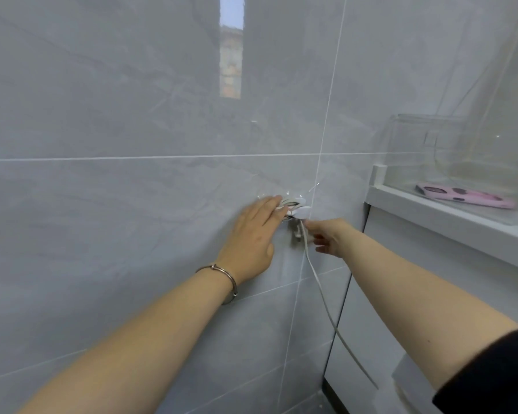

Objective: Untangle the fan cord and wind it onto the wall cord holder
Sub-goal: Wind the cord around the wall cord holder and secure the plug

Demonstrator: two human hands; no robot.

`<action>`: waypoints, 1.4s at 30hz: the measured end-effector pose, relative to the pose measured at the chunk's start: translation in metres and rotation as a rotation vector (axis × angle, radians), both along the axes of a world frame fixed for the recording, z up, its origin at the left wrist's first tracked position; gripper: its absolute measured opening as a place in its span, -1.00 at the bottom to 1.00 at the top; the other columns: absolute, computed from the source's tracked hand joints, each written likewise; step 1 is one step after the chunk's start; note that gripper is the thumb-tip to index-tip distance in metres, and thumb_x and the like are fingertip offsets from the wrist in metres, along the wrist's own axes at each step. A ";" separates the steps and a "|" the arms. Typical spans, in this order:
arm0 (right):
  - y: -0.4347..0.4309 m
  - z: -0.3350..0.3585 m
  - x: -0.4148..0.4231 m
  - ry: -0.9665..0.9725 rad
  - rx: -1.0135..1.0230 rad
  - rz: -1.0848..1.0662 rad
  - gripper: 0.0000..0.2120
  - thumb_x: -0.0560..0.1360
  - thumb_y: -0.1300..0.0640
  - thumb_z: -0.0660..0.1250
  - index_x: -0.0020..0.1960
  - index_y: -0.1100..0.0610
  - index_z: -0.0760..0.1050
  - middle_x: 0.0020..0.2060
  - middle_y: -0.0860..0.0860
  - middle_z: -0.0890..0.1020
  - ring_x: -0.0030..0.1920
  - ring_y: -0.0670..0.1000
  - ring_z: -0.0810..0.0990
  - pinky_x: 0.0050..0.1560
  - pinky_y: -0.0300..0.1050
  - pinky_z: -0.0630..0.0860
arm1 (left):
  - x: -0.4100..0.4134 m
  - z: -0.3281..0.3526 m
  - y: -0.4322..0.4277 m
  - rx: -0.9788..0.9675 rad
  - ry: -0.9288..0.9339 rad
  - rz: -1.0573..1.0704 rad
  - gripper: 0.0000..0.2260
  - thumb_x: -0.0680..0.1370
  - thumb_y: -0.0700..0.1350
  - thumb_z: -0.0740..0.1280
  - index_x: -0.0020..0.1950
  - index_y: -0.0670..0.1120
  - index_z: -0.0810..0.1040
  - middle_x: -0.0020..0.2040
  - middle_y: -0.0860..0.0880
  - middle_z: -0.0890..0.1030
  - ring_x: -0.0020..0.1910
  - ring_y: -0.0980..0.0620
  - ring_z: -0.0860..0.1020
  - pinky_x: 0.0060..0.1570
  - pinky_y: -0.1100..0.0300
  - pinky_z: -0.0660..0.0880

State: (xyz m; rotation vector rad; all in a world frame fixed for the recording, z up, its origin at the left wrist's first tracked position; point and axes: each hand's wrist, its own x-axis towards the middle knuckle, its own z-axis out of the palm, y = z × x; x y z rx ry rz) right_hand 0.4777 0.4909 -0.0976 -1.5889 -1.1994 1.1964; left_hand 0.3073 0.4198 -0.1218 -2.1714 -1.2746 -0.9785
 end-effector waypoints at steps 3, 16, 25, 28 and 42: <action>-0.004 0.003 -0.007 0.100 0.055 0.046 -0.86 0.44 0.36 0.35 -0.27 0.23 0.48 -0.54 0.04 0.58 -0.56 -0.06 0.53 -0.49 -0.25 0.52 | -0.004 -0.006 -0.007 0.111 -0.144 0.017 -0.54 0.28 -0.24 0.08 0.14 -0.15 0.51 0.10 -0.17 0.55 0.09 -0.06 0.40 0.05 0.12 0.36; -0.016 0.019 0.006 0.278 -0.064 0.220 -0.69 0.44 0.26 -0.05 -0.17 0.23 0.48 -0.17 0.18 0.66 0.01 0.11 0.58 0.28 0.07 0.24 | 0.025 -0.002 -0.002 -0.553 -0.751 0.089 -0.72 0.45 -0.09 0.37 0.14 -0.12 0.60 -0.16 -0.17 0.69 -0.07 -0.11 0.63 0.03 0.12 0.52; -0.014 0.023 0.010 0.238 -0.062 0.255 -0.64 0.46 0.17 -0.04 -0.16 0.24 0.53 -0.38 0.10 0.69 -0.05 0.05 0.55 0.21 0.05 0.21 | 0.038 0.006 0.010 -0.884 -1.049 -0.021 -0.85 0.56 -0.10 0.28 -0.19 -0.10 0.52 -0.34 -0.10 0.55 -0.62 0.14 0.53 -0.44 0.23 0.51; -0.015 0.023 0.008 0.218 -0.054 0.254 -0.65 0.46 0.16 -0.03 -0.19 0.22 0.52 -0.39 0.10 0.69 -0.08 0.04 0.56 0.21 0.05 0.23 | 0.037 0.013 0.004 -1.150 -1.392 -0.161 -0.87 0.63 -0.07 0.13 0.05 -0.12 0.38 -0.25 -0.04 0.52 -0.51 0.12 0.58 -0.51 0.32 0.46; -0.029 0.045 -0.001 -0.476 0.222 0.250 -0.78 0.51 0.22 0.15 0.01 0.26 0.54 -0.14 0.12 0.62 -0.13 0.07 0.51 -0.13 -0.13 0.36 | 0.053 0.010 0.010 -1.169 -1.974 -0.327 -0.72 0.61 -0.06 0.18 -0.26 -0.15 0.37 -0.25 -0.08 0.49 -0.32 0.05 0.48 -0.57 0.36 0.46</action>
